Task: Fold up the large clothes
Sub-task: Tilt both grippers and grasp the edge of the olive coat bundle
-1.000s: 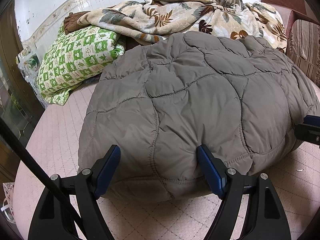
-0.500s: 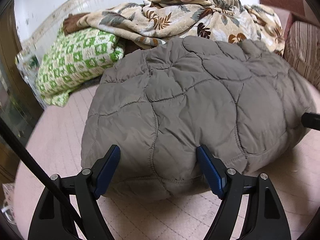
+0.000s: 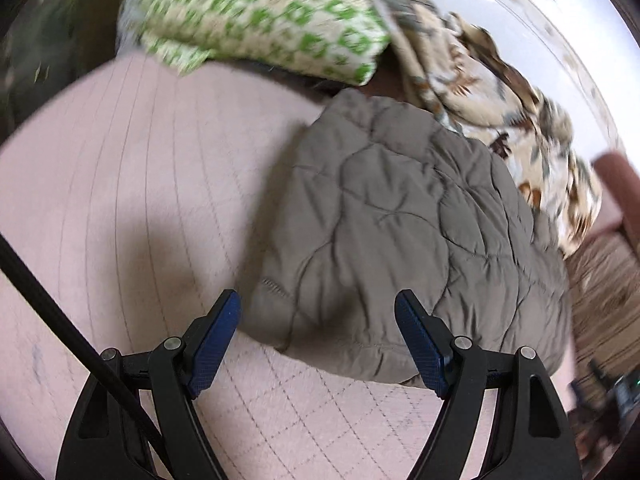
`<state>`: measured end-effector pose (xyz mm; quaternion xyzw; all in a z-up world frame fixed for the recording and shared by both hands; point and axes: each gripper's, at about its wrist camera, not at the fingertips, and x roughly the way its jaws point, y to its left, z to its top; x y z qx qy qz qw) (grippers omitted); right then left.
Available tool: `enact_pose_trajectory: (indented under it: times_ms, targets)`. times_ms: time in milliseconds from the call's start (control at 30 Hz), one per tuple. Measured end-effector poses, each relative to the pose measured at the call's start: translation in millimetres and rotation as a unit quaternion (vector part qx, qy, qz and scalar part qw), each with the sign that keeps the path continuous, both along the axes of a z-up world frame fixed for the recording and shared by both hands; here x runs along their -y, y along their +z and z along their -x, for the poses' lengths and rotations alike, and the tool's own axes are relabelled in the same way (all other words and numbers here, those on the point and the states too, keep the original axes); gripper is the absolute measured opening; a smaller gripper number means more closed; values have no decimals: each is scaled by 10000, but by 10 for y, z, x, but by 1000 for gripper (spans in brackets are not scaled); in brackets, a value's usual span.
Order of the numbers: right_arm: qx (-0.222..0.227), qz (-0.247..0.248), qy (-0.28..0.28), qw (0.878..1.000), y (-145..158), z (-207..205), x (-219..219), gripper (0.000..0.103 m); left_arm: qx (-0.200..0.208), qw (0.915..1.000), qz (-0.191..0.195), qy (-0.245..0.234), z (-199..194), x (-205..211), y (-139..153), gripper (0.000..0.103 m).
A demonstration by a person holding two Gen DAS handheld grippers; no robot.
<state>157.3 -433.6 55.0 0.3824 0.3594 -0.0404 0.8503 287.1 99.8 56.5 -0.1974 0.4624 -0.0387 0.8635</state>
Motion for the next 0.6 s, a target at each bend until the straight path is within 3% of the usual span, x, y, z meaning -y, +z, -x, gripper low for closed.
enact_pose_trajectory:
  times_ms: [133, 367, 533, 600]
  targets:
    - [-202, -409, -387, 9982, -166, 82, 156, 85, -301, 9986, 407, 154, 15, -111, -151, 79]
    - [-328, -1315, -822, 9874, -478, 111, 335, 86, -640, 9889, 1301, 335, 75, -258, -352, 79]
    - [-277, -1541, -949, 9831, -583, 62, 332, 87, -722, 9707, 2234, 505, 206, -411, -446, 78]
    - [-262, -1606, -958, 9820, -629, 28, 321, 87, -687, 9685, 2335, 527, 225, -428, -459, 78]
